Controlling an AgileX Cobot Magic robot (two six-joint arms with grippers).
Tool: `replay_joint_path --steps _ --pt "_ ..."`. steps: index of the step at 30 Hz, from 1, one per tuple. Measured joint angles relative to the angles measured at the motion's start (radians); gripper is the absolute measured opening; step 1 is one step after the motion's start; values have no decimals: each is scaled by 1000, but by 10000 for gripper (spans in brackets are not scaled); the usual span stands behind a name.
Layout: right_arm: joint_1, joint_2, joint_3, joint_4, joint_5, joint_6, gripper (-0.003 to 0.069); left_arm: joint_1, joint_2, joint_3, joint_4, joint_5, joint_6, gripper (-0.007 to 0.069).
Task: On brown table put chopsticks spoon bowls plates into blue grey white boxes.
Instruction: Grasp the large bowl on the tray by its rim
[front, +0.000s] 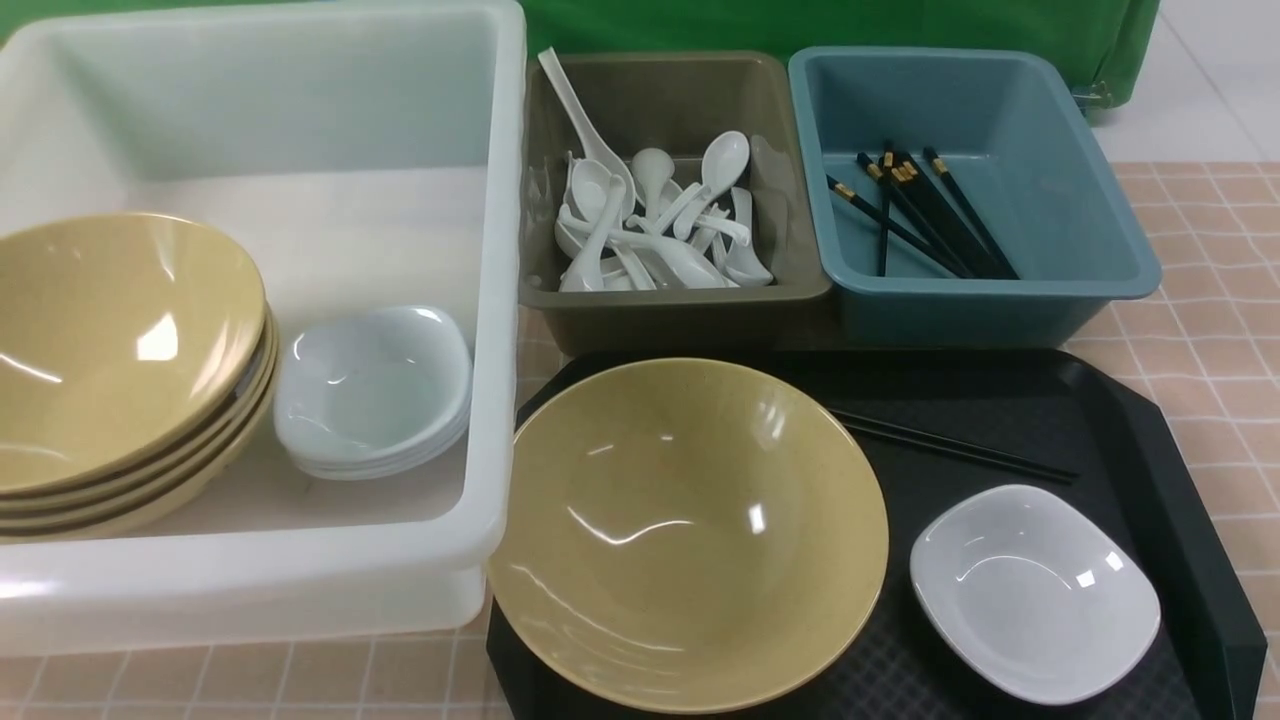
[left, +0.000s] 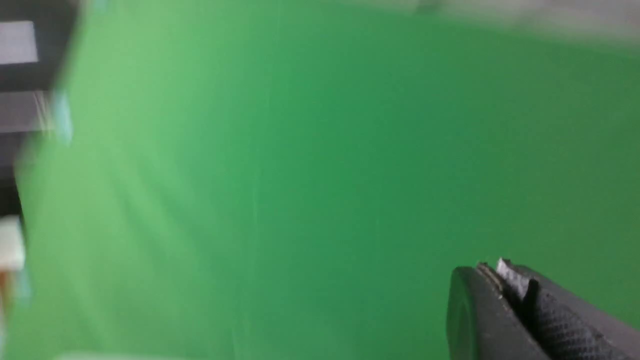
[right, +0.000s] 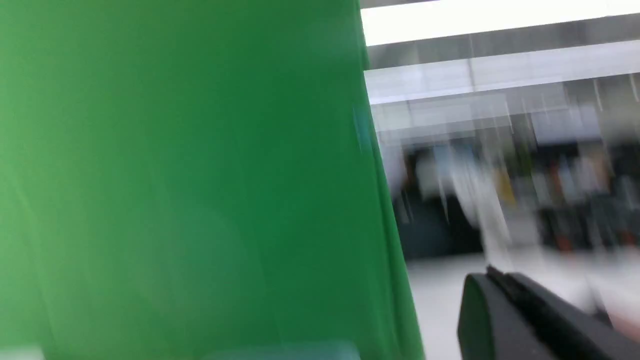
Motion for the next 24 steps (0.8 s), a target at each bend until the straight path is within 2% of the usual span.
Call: replay_joint_path --steps 2,3,4,6,8,11,12,14,19,24 --pt "0 35 -7 0 78 -7 38 -17 51 -24 -23 80 -20 1" --pt "4 78 -10 1 209 -8 38 -62 139 -72 -64 237 -32 1" --pt "15 91 -10 2 261 -9 38 -88 177 -96 -81 306 -25 1" --pt "53 114 -10 4 370 -33 38 -166 272 -162 -125 466 36 1" --pt "78 121 -10 13 418 -63 38 -218 333 -204 -155 547 79 1" --pt "179 158 -10 113 598 -244 38 -372 534 -327 -242 712 237 1" --pt "185 161 -10 121 618 -268 38 -372 534 -327 -245 712 245 1" --pt "258 203 -13 220 711 -411 38 -464 703 -420 -274 789 308 1" --pt "343 267 -11 293 699 -556 38 -605 1060 -639 -224 907 333 1" --pt "347 280 17 293 637 -593 38 -677 1300 -786 -126 970 298 4"
